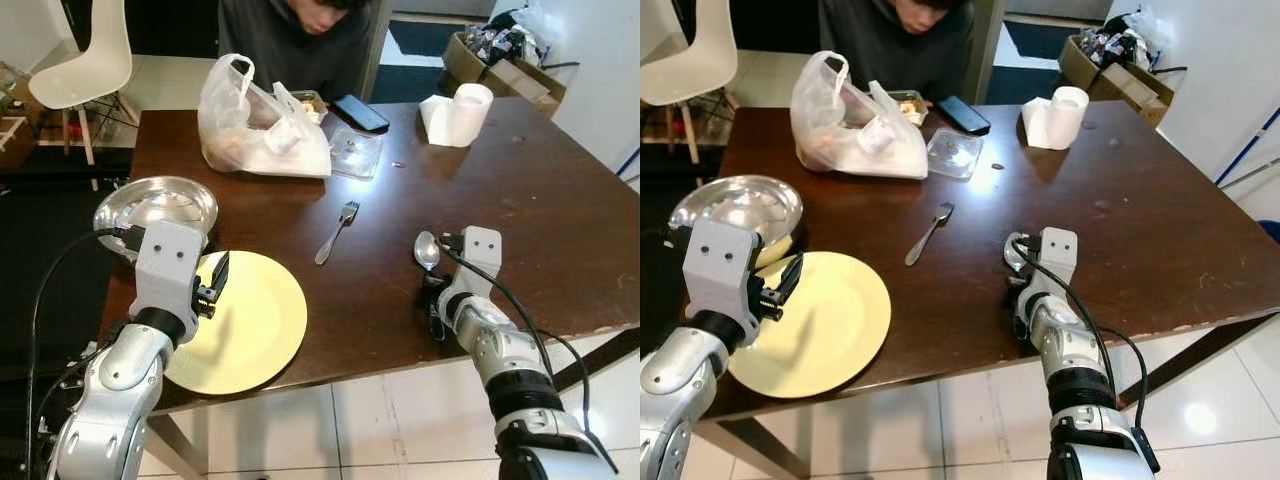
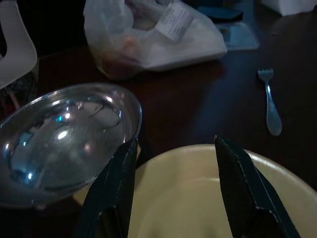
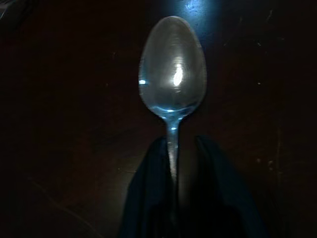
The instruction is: Setting the table
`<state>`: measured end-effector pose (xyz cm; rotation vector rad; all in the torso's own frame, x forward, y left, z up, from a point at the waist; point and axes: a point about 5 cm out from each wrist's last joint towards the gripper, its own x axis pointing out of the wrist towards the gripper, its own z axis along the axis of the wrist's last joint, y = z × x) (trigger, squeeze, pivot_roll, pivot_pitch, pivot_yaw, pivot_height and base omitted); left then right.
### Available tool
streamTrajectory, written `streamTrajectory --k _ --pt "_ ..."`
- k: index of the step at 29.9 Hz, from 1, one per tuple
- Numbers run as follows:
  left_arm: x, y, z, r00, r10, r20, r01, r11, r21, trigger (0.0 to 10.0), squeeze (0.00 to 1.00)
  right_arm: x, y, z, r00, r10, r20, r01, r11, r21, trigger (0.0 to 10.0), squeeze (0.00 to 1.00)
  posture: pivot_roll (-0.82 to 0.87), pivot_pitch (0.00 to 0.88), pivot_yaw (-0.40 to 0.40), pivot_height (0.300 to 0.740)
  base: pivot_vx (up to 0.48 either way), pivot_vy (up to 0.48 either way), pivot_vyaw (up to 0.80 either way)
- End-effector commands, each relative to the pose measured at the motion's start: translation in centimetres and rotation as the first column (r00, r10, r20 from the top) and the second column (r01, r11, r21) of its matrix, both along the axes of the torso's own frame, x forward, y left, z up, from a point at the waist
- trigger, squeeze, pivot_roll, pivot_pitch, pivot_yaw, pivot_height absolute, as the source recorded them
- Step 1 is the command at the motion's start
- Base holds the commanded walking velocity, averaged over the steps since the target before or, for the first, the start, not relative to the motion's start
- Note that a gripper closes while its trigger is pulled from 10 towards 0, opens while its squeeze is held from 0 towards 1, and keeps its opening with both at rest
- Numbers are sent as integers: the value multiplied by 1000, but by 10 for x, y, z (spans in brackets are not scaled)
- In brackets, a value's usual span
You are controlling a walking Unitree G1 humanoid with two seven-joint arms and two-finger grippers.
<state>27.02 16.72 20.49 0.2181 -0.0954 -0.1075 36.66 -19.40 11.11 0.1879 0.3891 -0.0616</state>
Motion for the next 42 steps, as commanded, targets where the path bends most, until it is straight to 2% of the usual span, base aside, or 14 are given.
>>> streamTrajectory --k 1,6,11,14,15,16,17,21,22,23,26,29,34,42 --pt "1 2 -4 1000 8 -20 -8 1000 2 10000 0 -27 5 -55 972 21 -235 -4 997 73 0 0 123 128 36 740 0 0 0" --pt "3 2 -4 1000 8 -17 -8 1000 0 10000 0 -22 7 -47 981 59 -184 -43 995 88 0 0 122 123 40 740 0 0 0" --pt "5 0 -3 1000 3 -15 -3 1000 -4 10000 0 -11 13 -18 991 131 18 -131 991 13 0 0 120 116 38 740 0 0 0" --pt "8 -1 -3 1000 3 -9 -3 1000 -9 10000 0 -4 25 26 939 233 254 -221 972 -73 0 0 109 100 43 740 0 0 0" --pt "8 -1 -3 1000 3 -9 -3 1000 -9 10000 0 -4 25 26 939 233 254 -221 972 -73 0 0 109 100 43 740 0 0 0" --pt "11 -2 -2 1000 -2 -2 2 1000 -11 10000 0 -4 35 58 868 291 402 -275 956 -98 0 0 105 88 49 740 0 0 0" --pt "11 -2 -2 1000 -2 -2 2 1000 -11 10000 0 -4 35 58 868 291 402 -275 956 -98 0 0 105 88 49 740 0 0 0" --pt "15 -3 2 1000 -1 7 1 1000 -17 10000 0 -7 47 90 784 345 516 -332 935 -121 0 0 105 93 45 740 0 0 0" --pt "15 -3 2 1000 0 9 0 1000 -19 10000 0 -10 54 99 753 361 550 -352 927 -127 1137 0 103 84 52 740 0 0 0" --pt "16 -3 2 1000 5 12 -5 1000 -23 10000 0 -13 61 107 722 375 581 -368 920 -136 10000 0 100 83 52 740 0 0 0" --pt "16 -5 4 1000 10 17 -10 999 -31 10000 0 -22 73 123 668 379 640 -385 913 -137 10000 0 101 75 46 740 0 0 0" --pt "16 -5 5 1000 17 24 -16 999 -34 10000 0 -28 81 125 653 374 659 -391 911 -130 10000 0 95 69 46 740 0 0 0" --pt "19 0 17 995 73 64 -68 995 -76 10000 0 -45 98 101 679 383 627 -418 903 -99 10000 0 127 43 57 740 0 0 0" --pt "19 10 27 988 125 91 -114 986 -122 10000 0 -50 98 91 719 371 588 -395 914 -93 10000 0 126 29 38 740 0 0 0"
